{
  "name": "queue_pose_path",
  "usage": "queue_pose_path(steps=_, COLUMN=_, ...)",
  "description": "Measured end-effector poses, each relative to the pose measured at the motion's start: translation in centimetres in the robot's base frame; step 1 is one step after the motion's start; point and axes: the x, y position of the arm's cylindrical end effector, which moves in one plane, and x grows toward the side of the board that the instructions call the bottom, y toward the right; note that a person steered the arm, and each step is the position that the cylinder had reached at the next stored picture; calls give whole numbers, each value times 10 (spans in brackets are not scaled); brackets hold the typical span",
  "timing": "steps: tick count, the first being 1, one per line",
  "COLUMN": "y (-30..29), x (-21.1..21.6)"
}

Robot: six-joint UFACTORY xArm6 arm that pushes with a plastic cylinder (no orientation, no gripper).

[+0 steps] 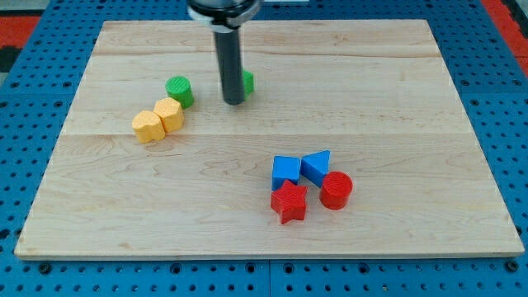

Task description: Keep yellow blocks vertical to each other

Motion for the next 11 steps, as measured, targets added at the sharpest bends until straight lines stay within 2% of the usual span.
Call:
queue_pose_path(steps=1, y=16, x=9)
queue_pose_path(steps=2, y=28, x=54)
queue_pose_path(steps=3, y=-10, x=63)
queue_pose_path(steps=5, y=-74, x=39)
queue_pose_path(steps=8, y=-102, x=28)
queue_pose_path(steps=10, y=-116, x=39)
queue_pose_path(steps=11, y=-121, x=58)
